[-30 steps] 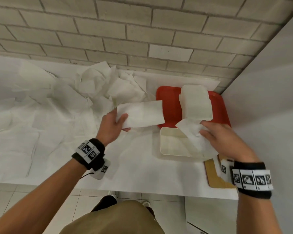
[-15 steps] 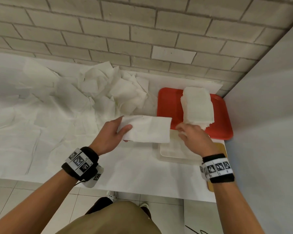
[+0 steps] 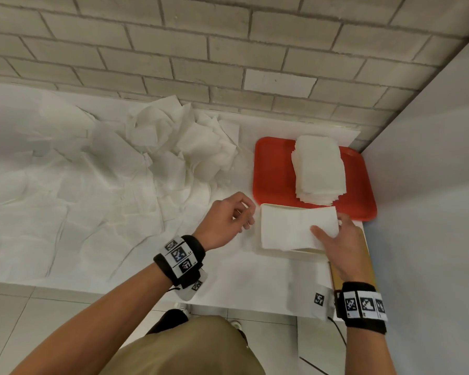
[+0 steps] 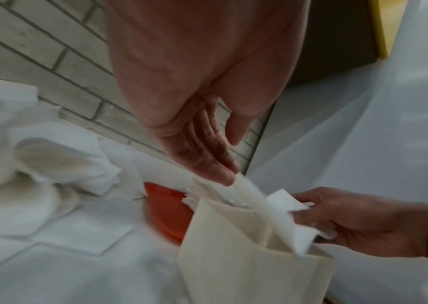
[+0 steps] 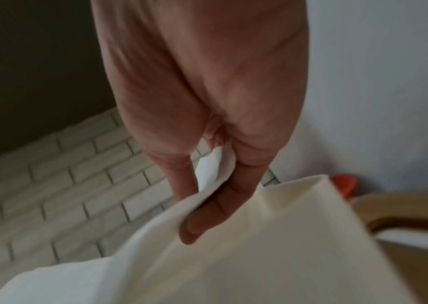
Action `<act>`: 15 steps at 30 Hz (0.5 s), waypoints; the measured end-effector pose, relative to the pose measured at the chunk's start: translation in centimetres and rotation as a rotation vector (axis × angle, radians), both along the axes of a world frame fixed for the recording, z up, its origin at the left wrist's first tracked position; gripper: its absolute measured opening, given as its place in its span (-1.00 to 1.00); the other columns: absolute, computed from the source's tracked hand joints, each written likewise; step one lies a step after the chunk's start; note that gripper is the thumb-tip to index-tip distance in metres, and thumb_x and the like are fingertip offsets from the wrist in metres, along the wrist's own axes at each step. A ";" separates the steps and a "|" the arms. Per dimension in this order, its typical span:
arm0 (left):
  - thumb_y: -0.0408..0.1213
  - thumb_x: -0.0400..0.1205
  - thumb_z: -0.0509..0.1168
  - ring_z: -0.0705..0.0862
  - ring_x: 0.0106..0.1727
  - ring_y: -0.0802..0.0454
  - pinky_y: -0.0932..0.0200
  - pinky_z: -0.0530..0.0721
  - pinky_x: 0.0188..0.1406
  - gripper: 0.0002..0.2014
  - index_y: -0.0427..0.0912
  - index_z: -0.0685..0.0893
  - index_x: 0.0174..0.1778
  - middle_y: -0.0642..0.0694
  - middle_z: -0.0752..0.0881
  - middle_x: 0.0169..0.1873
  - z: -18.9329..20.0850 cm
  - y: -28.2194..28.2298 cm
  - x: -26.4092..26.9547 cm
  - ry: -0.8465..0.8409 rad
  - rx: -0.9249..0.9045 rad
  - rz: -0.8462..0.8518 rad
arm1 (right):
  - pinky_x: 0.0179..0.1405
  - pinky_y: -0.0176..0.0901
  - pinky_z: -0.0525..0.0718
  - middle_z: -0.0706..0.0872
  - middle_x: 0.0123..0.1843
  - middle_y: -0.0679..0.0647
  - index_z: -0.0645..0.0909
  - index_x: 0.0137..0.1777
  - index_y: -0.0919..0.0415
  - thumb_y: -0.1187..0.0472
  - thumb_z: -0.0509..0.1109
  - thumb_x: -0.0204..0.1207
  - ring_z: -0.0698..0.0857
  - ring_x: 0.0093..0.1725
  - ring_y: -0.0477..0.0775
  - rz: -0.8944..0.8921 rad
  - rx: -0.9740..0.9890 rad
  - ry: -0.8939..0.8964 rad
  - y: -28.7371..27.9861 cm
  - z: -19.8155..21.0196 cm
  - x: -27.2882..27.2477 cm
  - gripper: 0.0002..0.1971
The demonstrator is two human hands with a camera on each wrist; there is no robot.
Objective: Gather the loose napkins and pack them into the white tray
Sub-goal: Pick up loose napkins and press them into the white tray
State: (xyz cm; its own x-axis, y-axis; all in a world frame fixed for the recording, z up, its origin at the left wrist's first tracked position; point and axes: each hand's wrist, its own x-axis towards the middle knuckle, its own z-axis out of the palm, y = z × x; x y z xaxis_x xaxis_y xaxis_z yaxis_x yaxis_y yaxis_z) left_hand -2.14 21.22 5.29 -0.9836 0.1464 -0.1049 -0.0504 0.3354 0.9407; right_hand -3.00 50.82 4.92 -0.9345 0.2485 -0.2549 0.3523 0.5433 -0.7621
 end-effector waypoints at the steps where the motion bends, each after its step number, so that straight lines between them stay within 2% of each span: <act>1: -0.37 0.80 0.31 0.86 -0.18 0.03 0.02 0.84 -0.13 -0.90 -0.09 0.70 0.10 -0.04 0.88 -0.20 -0.6 -0.9 0.2 -0.007 -0.037 0.016 | 0.39 0.21 0.74 0.81 0.37 0.20 0.49 0.64 0.22 0.16 0.62 0.68 0.78 0.37 0.33 0.029 0.134 -0.045 0.1 -1.0 -0.2 -0.40; 3: -0.36 0.77 0.34 0.85 -0.16 0.08 0.07 0.82 -0.13 -0.90 -0.05 0.69 0.08 0.01 0.87 -0.21 -2.3 -3.5 0.5 0.005 -0.130 0.049 | 0.27 0.28 0.79 0.78 0.32 0.38 0.39 0.67 0.23 0.20 0.56 0.70 0.78 0.29 0.48 0.066 0.300 -0.122 -0.3 -2.8 -0.4 -0.39; 5: -0.37 0.74 0.38 0.82 -0.11 0.12 0.10 0.78 -0.06 -0.87 -0.01 0.67 0.06 0.06 0.84 -0.18 -4.2 -7.0 0.6 0.033 -0.283 0.078 | 0.12 0.32 0.83 0.76 0.23 0.48 0.32 0.65 0.22 0.25 0.52 0.71 0.79 0.16 0.54 0.073 0.407 -0.136 -0.9 -3.8 -0.4 -0.40; 7: -0.46 0.68 0.36 0.80 -0.05 0.08 0.05 0.78 0.03 -0.78 -0.03 0.69 0.10 0.07 0.82 -0.12 -5.7 -11.0 0.8 0.042 -0.437 0.112 | -0.01 0.26 0.81 0.76 0.16 0.54 0.31 0.66 0.33 0.33 0.50 0.71 0.80 0.10 0.58 0.041 0.533 -0.083 -1.6 -3.6 -0.3 -0.40; 9: -0.62 0.60 0.24 0.76 0.08 -0.07 -0.06 0.76 0.08 -0.62 -0.08 0.70 0.18 0.02 0.81 0.03 -6.3 -15.2 1.0 0.046 -0.614 0.103 | -0.14 0.20 0.73 0.80 0.08 0.51 0.38 0.59 0.39 0.40 0.47 0.69 0.82 0.03 0.58 -0.006 0.642 0.038 -2.9 -2.3 0.0 -0.47; 11: -0.75 0.46 0.20 0.68 0.29 -0.23 -0.15 0.73 0.11 -0.38 -0.09 0.68 0.33 -0.04 0.76 0.26 -7.0 -19.1 0.8 0.101 -0.872 -0.027 | -0.15 0.23 0.75 0.84 0.10 0.39 0.43 0.50 0.28 0.40 0.48 0.67 0.83 -0.01 0.57 -0.033 0.639 0.191 -5.5 -1.1 0.3 -0.54; 12: -0.77 0.41 0.22 0.62 0.42 -0.26 -0.17 0.72 0.19 -0.26 -0.04 0.64 0.44 -0.01 0.70 0.40 -7.6 -20.9 0.5 0.136 -1.001 -0.147 | -0.12 0.26 0.77 0.86 0.12 0.30 0.44 0.48 0.21 0.37 0.49 0.68 0.83 0.00 0.53 -0.026 0.596 0.251 -7.1 -0.5 0.3 -0.56; 13: -0.76 0.41 0.26 0.53 0.56 -0.23 -0.16 0.67 0.34 -0.16 0.06 0.57 0.56 0.07 0.61 0.54 -7.9 -22.3 0.1 0.153 -1.123 -0.282 | -0.08 0.25 0.78 0.87 0.13 0.21 0.46 0.46 0.15 0.32 0.50 0.68 0.84 0.00 0.47 -0.001 0.544 0.292 -8.9 -0.2 0.2 -0.58; 15: -0.64 0.57 0.32 0.35 0.70 -0.11 -0.13 0.37 0.69 -0.11 0.27 0.37 0.71 0.21 0.42 0.65 -8.2 -23.9 -0.9 0.118 -1.287 -0.511 | -0.04 0.17 0.80 0.89 0.09 0.06 0.51 0.44 0.07 0.26 0.50 0.69 0.84 -0.02 0.33 0.081 0.429 0.329 -12.9 0.1 -0.1 -0.62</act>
